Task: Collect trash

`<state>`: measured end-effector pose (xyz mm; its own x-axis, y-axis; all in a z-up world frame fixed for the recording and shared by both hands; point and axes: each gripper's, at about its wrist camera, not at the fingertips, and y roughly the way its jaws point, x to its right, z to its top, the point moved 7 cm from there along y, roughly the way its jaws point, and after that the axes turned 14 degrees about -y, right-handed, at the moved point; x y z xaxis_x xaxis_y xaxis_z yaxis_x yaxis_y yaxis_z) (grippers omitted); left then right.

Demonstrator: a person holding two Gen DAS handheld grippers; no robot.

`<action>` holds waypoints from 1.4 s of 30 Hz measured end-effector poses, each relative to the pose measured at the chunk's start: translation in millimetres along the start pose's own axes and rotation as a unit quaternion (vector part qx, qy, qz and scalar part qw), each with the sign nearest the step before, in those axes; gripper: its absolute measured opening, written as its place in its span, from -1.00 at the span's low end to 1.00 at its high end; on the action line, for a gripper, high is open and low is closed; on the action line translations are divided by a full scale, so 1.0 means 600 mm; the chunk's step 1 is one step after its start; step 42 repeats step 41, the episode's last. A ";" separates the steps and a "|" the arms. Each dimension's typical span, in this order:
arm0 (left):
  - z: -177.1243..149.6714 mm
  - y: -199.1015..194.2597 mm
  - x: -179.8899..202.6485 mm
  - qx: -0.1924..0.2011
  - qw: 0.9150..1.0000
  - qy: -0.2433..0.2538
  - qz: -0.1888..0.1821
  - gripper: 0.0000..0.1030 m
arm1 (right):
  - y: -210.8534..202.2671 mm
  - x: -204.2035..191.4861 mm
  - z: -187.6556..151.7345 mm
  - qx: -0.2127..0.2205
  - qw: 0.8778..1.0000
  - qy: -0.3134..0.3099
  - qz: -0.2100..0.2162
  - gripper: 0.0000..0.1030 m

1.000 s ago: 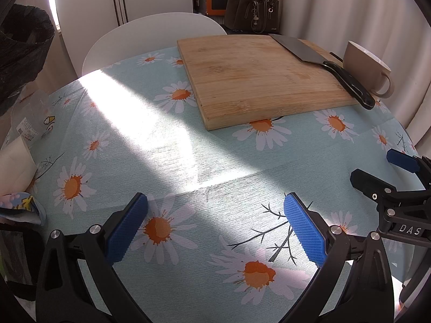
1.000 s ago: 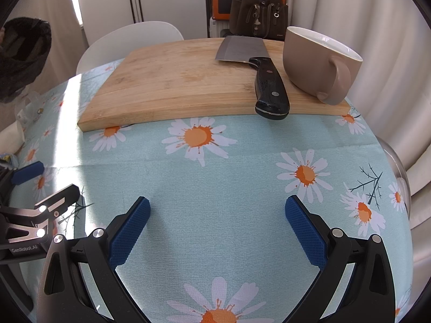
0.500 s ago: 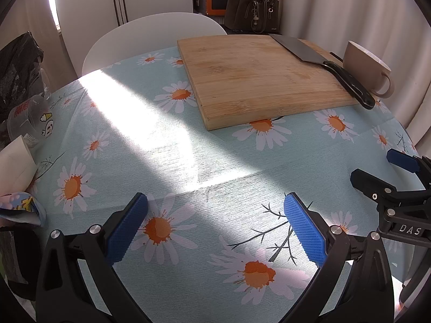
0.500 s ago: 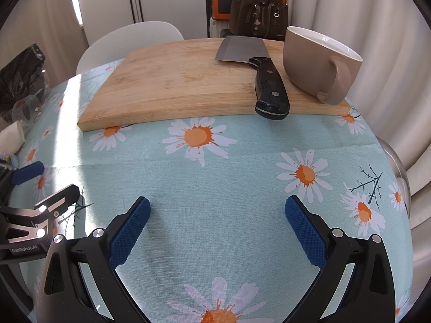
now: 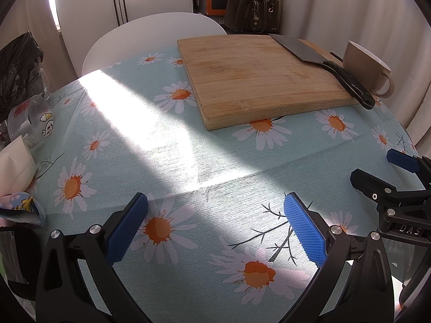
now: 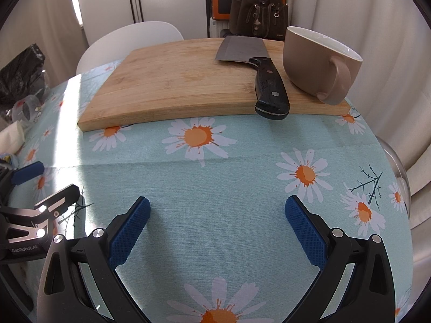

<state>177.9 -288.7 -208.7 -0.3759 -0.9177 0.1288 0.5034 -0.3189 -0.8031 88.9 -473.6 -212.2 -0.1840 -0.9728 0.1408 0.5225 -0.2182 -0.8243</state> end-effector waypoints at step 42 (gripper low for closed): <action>0.004 0.002 0.003 0.001 1.000 -0.006 0.004 0.92 | 0.001 0.000 0.000 0.000 1.000 0.000 0.000 0.87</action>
